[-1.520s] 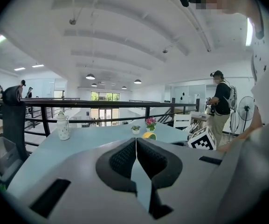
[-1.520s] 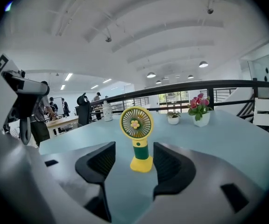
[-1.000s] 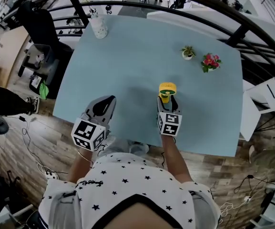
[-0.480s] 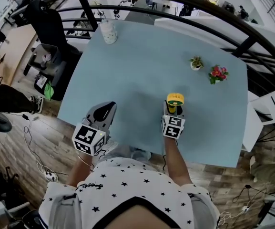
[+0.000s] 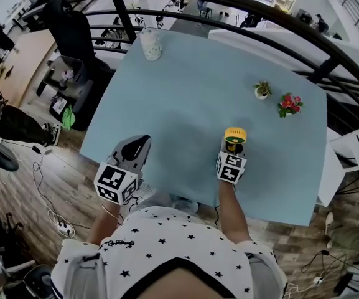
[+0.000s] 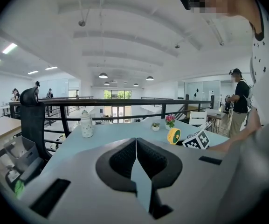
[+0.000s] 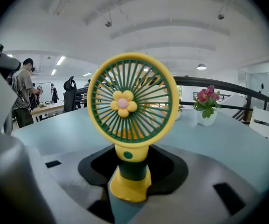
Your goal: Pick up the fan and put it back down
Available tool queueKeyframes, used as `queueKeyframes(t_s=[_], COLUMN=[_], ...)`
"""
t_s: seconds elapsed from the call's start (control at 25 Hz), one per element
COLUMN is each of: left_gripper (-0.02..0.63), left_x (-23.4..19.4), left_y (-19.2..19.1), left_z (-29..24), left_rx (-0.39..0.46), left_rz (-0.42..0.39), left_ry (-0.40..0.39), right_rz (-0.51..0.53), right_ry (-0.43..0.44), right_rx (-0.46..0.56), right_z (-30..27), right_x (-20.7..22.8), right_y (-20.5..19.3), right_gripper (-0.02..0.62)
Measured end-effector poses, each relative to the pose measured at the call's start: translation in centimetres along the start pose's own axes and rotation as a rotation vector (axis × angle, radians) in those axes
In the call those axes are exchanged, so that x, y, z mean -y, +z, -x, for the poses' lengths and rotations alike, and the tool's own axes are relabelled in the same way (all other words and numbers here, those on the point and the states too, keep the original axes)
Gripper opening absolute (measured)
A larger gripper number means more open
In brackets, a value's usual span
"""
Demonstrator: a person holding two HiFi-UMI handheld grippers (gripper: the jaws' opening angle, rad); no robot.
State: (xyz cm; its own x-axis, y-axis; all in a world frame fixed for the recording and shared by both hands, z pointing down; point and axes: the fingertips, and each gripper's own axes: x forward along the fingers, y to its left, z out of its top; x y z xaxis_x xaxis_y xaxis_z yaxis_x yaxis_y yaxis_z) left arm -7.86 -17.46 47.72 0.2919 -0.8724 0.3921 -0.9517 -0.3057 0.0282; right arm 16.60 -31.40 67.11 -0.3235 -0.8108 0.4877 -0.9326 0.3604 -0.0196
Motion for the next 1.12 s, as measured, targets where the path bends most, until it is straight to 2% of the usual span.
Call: queueKeyframes(t_s=[0.32,0.56,1.12], left_gripper=[0.029,0.029,0.029], left_x=[-0.2,-0.2,-0.7], left_y=[0.2,0.8,2.1], left_z=[0.3,-0.3,-3.0], left_rx=[0.005,0.024,0.069], left_rz=[0.001,0.000,0.014], left_ry=[0.006,-0.013,-0.073], right_rz=[-0.009,-0.012,-0.003], right_ry=[0.012,0.055,0.110], right_rx=[0.029,0.018,0.081], right_z=[1.0,2.0,4.9], right_x=[0.0,-0.7,-2.0], right_y=[0.8,2.0,6.9], right_gripper=[0.172,0.172,0.172])
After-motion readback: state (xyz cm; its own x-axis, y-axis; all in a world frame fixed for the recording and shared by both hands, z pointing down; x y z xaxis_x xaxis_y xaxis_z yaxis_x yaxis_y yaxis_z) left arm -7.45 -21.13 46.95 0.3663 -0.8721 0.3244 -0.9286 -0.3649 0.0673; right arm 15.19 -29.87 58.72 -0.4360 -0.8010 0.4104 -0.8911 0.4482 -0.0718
